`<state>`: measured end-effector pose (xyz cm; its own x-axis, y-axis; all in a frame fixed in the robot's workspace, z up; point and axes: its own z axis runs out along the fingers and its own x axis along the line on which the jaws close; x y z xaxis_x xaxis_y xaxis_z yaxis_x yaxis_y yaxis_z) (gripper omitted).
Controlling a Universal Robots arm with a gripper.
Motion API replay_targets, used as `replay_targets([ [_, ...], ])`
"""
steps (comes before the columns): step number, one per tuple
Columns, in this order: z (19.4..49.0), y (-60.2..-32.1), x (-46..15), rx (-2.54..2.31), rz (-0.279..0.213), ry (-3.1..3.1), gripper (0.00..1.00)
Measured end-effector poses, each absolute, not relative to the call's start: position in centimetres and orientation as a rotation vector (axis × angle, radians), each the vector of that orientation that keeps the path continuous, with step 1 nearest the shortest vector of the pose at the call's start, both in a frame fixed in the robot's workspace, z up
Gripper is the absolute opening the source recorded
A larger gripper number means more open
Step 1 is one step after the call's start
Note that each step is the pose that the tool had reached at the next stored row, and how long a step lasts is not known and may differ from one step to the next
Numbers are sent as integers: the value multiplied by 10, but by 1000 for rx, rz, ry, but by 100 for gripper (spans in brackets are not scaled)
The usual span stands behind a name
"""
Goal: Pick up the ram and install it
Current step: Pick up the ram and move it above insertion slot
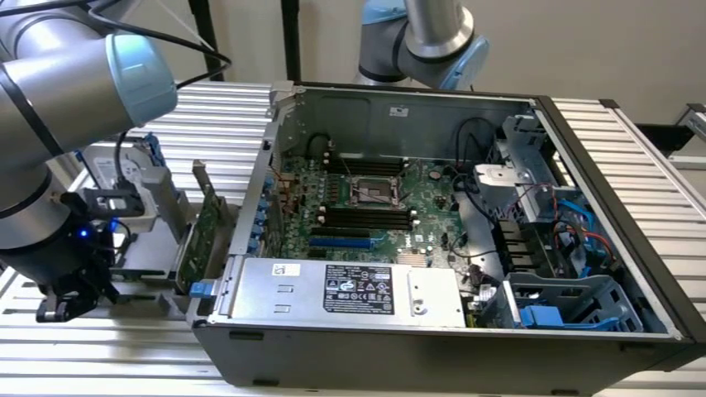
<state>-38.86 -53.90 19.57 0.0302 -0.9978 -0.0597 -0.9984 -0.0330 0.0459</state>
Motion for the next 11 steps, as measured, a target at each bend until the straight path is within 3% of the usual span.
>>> replay_targets([
  [11,196,-539,-389,-2210,117,2216,0],
])
